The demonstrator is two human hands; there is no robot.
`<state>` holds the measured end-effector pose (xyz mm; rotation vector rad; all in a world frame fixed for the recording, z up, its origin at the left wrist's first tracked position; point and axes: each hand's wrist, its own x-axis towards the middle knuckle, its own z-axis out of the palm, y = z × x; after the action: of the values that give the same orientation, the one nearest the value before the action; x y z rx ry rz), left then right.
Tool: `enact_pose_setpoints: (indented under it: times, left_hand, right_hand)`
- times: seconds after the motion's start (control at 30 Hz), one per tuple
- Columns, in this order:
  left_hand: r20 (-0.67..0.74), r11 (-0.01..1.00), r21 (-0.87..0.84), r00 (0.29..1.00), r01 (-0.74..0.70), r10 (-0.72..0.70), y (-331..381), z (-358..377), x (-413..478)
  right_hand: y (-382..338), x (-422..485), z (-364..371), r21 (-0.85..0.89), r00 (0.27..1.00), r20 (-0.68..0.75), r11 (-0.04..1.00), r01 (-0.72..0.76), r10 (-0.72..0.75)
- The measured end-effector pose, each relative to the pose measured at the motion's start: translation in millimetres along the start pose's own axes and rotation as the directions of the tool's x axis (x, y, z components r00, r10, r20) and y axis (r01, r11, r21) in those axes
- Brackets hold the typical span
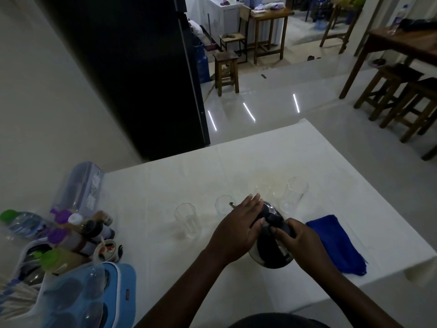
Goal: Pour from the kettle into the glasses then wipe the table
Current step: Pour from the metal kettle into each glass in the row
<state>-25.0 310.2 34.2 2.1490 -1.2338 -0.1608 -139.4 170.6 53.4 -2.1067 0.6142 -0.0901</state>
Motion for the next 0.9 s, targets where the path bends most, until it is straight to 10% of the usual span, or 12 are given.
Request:
enact_pose_setpoints:
  times: [0.9]
  left_hand:
    - [-0.020,0.996,-0.077,0.999,0.048,-0.049,-6,7,-1]
  right_hand:
    - [-10,4,-4,-0.038,0.998,0.032,0.998,-0.044,0.045]
